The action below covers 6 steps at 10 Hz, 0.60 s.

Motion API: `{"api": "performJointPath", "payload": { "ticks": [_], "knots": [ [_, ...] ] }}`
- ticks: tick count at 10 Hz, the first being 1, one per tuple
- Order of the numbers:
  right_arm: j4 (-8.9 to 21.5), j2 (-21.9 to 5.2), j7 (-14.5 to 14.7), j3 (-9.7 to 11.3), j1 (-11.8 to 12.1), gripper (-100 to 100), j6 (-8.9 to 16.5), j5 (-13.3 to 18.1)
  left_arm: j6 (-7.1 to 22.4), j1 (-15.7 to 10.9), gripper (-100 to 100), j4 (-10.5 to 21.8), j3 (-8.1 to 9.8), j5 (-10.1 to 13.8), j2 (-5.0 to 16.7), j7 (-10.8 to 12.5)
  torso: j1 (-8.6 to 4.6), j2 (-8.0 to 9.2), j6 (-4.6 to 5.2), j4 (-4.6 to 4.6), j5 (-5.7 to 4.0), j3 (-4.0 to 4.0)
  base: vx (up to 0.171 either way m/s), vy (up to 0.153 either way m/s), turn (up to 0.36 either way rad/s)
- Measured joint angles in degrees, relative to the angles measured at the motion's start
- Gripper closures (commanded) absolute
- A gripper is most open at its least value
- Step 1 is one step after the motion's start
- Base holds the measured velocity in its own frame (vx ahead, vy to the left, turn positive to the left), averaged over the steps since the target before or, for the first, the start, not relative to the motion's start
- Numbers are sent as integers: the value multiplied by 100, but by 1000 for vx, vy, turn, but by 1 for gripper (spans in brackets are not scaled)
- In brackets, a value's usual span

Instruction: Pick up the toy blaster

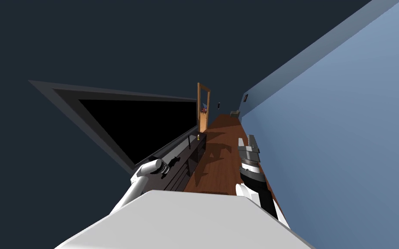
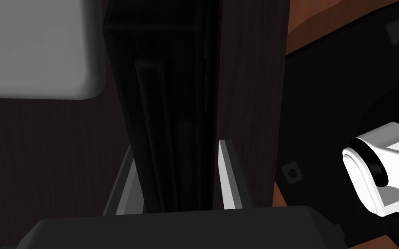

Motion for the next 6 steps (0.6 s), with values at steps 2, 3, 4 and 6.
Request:
{"api": "performJointPath", "payload": {
  "ticks": [2, 3, 4, 6],
  "knots": [
    [0, 0, 0, 0, 0, 0, 0, 0, 93, 167, 100, -268, 24, -39, -34, 67, -3, 2, -2, -3, 0, 0, 35, 9, -49],
    [0, 0, 0, 0, 0, 0, 0, 0, 189, 307, 100, -441, 34, -63, -50, 115, -2, 1, -2, 0, -1, 1, 8, 5, 10],
    [0, 0, 0, 0, 0, 0, 0, 0, 211, 342, 100, -566, 34, -77, -58, 134, -5, 4, 1, 4, -4, 4, 0, 0, 0],
    [0, 0, 0, 0, 0, 0, 0, 0, 201, 380, 0, -693, 41, -69, -61, 133, -10, 12, 1, 5, -6, 8, 0, 0, 0]
  ]
}}
